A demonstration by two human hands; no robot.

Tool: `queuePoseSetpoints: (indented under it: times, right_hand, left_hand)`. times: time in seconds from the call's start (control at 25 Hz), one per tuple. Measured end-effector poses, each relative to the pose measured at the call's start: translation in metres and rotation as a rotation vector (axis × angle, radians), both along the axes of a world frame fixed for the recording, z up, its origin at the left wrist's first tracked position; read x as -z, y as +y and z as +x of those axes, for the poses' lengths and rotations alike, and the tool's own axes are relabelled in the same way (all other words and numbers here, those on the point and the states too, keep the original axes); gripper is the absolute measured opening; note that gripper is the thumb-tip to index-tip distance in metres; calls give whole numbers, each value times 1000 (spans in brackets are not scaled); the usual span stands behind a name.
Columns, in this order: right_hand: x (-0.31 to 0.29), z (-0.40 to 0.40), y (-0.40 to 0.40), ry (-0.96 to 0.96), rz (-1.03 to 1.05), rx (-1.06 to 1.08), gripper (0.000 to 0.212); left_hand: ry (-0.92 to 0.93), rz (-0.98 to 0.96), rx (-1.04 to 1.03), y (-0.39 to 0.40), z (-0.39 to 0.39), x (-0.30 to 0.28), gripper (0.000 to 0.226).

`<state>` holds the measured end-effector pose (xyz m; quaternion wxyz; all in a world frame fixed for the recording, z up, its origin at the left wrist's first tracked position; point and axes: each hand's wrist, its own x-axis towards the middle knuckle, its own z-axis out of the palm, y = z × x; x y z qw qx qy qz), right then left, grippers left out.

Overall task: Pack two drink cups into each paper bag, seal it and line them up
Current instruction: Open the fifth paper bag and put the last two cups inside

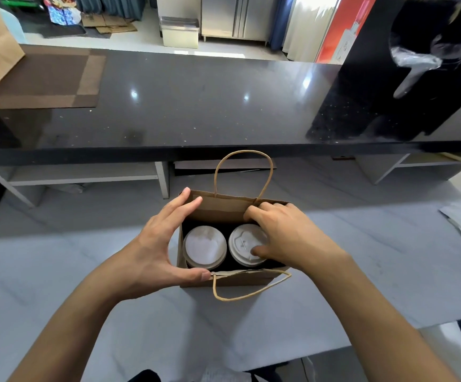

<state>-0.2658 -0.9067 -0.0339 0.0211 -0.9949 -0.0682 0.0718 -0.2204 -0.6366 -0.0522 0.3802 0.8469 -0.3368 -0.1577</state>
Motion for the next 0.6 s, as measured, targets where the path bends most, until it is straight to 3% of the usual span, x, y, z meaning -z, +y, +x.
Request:
queuePoseSetpoints:
  times: [0.24,0.6]
  right_hand:
    - [-10,-34,-15,-318,39,172,21]
    - [2,-79,-31,-225,314,505,41]
  left_hand:
    - [-15,1,35,0,0,-2,117]
    - [-45,1,143,-12,1,-3,116]
